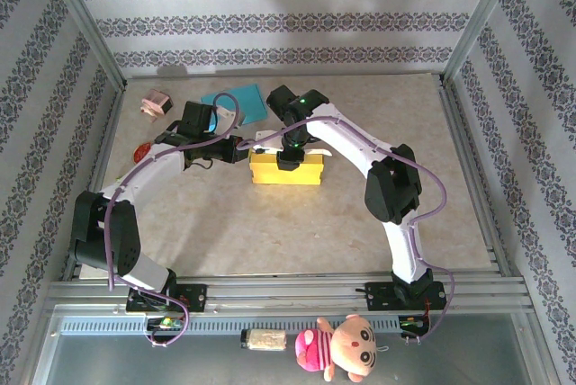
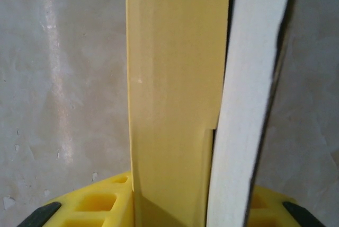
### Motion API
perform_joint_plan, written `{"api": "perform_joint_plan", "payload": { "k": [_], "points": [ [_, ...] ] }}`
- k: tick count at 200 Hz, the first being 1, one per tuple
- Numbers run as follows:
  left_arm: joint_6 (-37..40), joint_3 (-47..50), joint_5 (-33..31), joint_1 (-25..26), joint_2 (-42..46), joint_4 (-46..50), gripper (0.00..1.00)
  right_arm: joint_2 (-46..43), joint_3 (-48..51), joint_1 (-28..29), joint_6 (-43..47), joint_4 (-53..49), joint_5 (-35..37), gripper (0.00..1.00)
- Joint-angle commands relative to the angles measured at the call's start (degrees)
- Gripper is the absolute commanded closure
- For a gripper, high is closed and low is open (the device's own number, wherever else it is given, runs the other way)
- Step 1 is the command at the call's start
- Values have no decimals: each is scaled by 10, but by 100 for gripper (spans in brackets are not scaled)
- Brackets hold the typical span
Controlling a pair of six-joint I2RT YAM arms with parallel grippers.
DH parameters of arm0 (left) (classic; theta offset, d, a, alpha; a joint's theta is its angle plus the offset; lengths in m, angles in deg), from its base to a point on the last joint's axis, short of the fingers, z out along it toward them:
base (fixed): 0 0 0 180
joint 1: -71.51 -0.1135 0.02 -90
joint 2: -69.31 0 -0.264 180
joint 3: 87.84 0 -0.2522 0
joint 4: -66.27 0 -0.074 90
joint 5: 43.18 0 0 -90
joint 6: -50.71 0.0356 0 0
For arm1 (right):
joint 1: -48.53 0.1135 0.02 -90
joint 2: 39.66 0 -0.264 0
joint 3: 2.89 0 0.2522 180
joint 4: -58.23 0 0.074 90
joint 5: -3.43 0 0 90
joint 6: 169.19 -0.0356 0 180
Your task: Fold the paper box
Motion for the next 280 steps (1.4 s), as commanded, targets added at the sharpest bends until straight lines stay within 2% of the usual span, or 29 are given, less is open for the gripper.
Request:
{"api": "perform_joint_plan", "payload": {
  "k": [1, 38, 69, 102, 167, 226, 251, 280],
  "points": [
    [-32, 25, 13, 9, -8, -16, 96, 14, -4, 4, -4, -11, -21, 68],
    [-15, 49, 2, 18, -6, -24, 96, 11, -11, 5, -17, -3, -28, 65],
    [17, 51, -19, 24, -8, -10, 96, -3, -16, 1, -38, 23, -47, 56],
    [16, 59, -21, 26, -8, -22, 96, -14, -15, -4, -57, 46, -64, 45],
    [11, 51, -17, 25, -11, -25, 96, -35, -8, -12, -78, 66, -94, 33],
    [8, 50, -13, 25, -15, -28, 96, -77, 27, -29, -110, 109, -135, 28],
    [7, 47, -14, 25, -18, -28, 96, -108, 56, -48, -157, 153, -168, 28],
    [8, 42, -13, 26, -20, -25, 96, -179, 144, -83, -298, 276, -177, 28]
  ]
}}
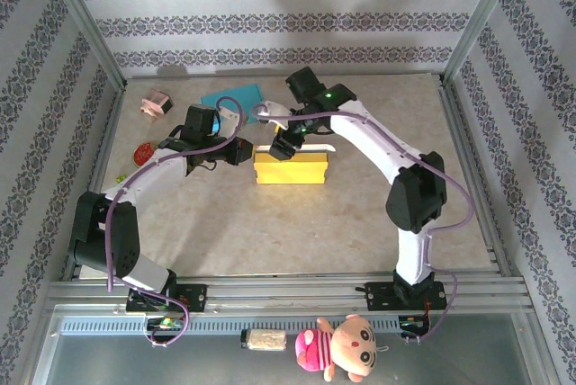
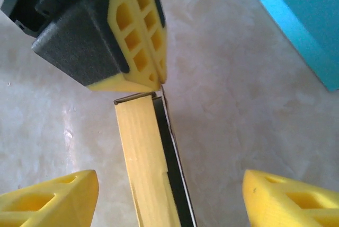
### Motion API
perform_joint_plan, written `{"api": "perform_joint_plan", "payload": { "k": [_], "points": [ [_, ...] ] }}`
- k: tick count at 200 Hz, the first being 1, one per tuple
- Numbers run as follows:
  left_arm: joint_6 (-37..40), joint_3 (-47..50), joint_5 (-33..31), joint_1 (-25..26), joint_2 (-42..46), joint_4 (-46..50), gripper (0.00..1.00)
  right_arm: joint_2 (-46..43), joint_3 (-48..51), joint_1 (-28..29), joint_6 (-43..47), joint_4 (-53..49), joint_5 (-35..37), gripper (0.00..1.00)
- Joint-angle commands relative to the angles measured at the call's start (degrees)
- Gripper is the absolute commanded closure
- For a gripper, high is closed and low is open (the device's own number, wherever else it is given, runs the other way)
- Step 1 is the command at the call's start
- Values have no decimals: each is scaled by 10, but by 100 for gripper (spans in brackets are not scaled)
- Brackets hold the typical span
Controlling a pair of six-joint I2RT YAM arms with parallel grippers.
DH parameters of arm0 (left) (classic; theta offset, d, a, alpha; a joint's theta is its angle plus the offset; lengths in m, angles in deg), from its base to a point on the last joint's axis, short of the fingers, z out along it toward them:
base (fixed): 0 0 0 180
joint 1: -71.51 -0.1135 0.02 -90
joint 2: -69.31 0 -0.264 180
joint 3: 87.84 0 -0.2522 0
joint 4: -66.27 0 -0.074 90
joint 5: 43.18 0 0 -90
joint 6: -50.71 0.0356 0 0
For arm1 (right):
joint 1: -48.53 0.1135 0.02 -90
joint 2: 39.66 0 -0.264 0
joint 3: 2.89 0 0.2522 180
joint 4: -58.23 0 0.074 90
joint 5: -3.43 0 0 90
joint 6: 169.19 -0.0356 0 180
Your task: Fold the paper box
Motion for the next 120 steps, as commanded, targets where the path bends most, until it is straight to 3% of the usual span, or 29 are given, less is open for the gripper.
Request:
{"api": "perform_joint_plan", "payload": {
  "k": [1, 25, 43, 120],
  "points": [
    [1, 9, -4, 12, -25, 46, 96, -68, 63, -30, -134, 113, -28, 28],
    [2, 5, -5, 12, -25, 47, 96, -144, 175, -73, -286, 218, -12, 31],
    [1, 4, -4, 12, -26, 46, 96, -186, 234, -107, -345, 228, -19, 34],
    [3, -3, -5, 13, -31, 48, 96, -237, 355, -176, -322, 176, -29, 33]
  ]
}}
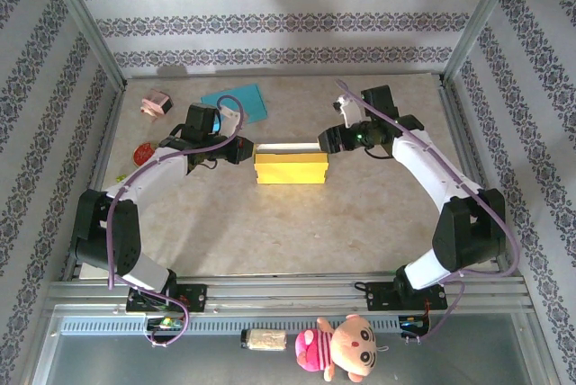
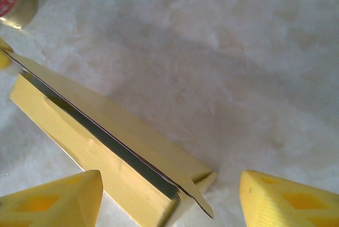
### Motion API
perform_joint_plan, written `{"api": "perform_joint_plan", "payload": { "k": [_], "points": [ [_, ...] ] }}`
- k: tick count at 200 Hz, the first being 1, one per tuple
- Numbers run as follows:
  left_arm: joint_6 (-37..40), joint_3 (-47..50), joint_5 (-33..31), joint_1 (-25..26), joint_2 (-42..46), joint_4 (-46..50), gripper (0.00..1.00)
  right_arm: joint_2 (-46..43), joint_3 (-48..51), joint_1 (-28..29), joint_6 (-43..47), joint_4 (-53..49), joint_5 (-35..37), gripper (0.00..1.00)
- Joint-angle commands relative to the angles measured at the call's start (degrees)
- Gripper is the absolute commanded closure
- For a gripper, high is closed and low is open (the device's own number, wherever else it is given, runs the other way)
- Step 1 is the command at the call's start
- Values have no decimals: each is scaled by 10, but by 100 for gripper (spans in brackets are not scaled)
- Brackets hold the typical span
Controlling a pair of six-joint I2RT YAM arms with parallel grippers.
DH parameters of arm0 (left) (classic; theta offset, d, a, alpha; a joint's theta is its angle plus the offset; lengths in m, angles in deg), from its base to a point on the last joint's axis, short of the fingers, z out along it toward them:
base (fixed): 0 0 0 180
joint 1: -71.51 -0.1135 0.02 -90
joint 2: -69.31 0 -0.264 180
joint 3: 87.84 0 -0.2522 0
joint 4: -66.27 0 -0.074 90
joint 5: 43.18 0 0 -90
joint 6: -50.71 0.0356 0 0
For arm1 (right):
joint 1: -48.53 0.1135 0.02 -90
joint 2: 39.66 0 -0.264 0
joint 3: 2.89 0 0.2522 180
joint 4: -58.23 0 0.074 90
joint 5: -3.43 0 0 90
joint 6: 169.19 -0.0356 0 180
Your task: Fold the paper box
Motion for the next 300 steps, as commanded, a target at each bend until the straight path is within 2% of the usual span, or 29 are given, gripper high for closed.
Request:
{"api": "perform_joint_plan", "payload": {
  "k": [1, 11, 50, 69, 80, 93, 110, 126, 148, 163, 178, 194, 223, 260, 300],
  "points": [
    [3, 5, -4, 13, -23, 50, 96, -20, 18, -5, 0, -10, -19, 33],
    [3, 4, -4, 13, -24, 50, 96, -19, 23, -5, 3, -9, -19, 35],
    [4, 4, -3, 13, -25, 52, 96, -5, 18, -5, 3, -2, -23, 56],
    [4, 4, -5, 13, -24, 52, 96, -3, 17, -2, -4, 2, -26, 62],
    [3, 6, -5, 12, -24, 50, 96, -3, 19, 1, -2, 1, -23, 57],
    [0, 7, -4, 13, -24, 48, 96, -16, 28, 2, -7, 5, -9, 45],
    [0, 7, -4, 13, -25, 47, 96, -46, 43, 3, -14, 14, 3, 27],
    [1, 4, -4, 13, -26, 48, 96, -70, 54, 15, 12, -2, 8, 3],
    [3, 0, -5, 13, -28, 52, 96, -95, 53, 34, 44, -33, 32, 2],
    [4, 2, -4, 13, -28, 53, 96, -120, 62, 68, 110, -33, 76, 2],
    [4, 3, -3, 13, -26, 50, 96, -129, 59, 111, 215, -30, 142, 2],
    [4, 3, -1, 13, -29, 50, 96, -114, 43, 148, 341, -34, 181, 2],
    [-2, 6, 2, 13, -31, 42, 96, -41, -9, 183, 544, -73, 209, 2],
    [-1, 10, -2, 13, -28, 43, 96, 63, -104, 187, 603, -106, 201, 2],
    [-2, 11, -2, 13, -25, 44, 96, 140, -160, 187, 606, -131, 187, 2]
  ]
}}
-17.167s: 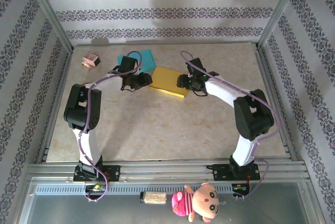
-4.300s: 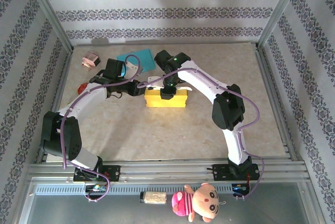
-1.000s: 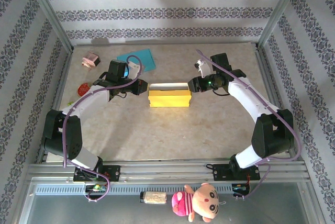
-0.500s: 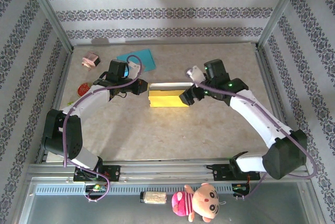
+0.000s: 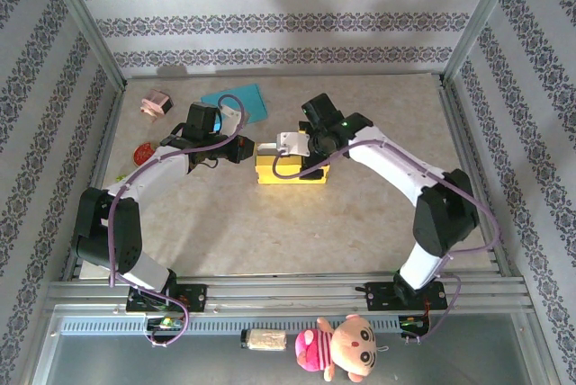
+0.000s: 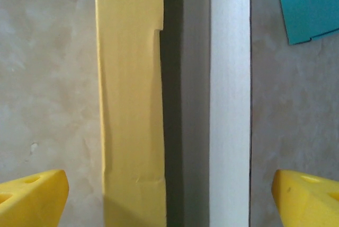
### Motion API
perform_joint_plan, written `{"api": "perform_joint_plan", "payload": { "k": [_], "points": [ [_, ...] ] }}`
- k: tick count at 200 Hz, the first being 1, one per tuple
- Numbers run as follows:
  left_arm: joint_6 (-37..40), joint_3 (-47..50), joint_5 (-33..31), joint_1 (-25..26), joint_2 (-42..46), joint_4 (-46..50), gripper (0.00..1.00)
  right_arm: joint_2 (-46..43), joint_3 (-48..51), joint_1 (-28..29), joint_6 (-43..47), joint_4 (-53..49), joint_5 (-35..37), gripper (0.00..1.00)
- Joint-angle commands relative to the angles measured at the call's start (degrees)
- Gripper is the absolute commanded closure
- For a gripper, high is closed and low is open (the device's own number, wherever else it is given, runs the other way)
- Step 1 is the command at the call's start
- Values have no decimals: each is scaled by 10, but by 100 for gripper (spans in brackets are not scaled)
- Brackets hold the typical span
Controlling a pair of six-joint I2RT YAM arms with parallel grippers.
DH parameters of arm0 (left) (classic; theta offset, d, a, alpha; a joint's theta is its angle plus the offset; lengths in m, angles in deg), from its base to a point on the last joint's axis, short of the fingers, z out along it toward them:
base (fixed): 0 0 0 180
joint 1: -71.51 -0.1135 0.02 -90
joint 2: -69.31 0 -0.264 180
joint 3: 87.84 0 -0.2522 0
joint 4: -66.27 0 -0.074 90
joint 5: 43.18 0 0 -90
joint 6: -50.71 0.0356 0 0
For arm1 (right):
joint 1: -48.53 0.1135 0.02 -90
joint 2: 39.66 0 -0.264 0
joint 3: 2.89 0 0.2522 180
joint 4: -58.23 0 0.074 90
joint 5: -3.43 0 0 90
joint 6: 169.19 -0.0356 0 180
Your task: Fold the paper box
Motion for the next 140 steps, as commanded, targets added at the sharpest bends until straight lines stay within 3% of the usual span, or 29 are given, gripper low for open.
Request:
{"api": "perform_joint_plan", "payload": {
  "k": [1, 35, 52, 68, 98, 140],
  "points": [
    [-2, 16, -4, 13, -18, 46, 96, 35, -39, 4, 29, -39, -7, 3],
    [-15, 19, 10, 13, -11, 33, 96, 58, -50, 2, 0, -44, -24, 14],
    [-25, 21, 22, 13, -6, 23, 96, 61, -55, 1, -12, -43, -30, 31],
    [-43, 23, 28, 13, -5, 13, 96, 63, -59, -2, -23, -43, -40, 39],
    [-88, 30, 40, 13, -3, -16, 96, 70, -65, -2, -34, -42, -53, 47],
    [-103, 26, 48, 13, 4, -18, 96, 84, -73, -3, -42, -46, -53, 49]
  ]
}}
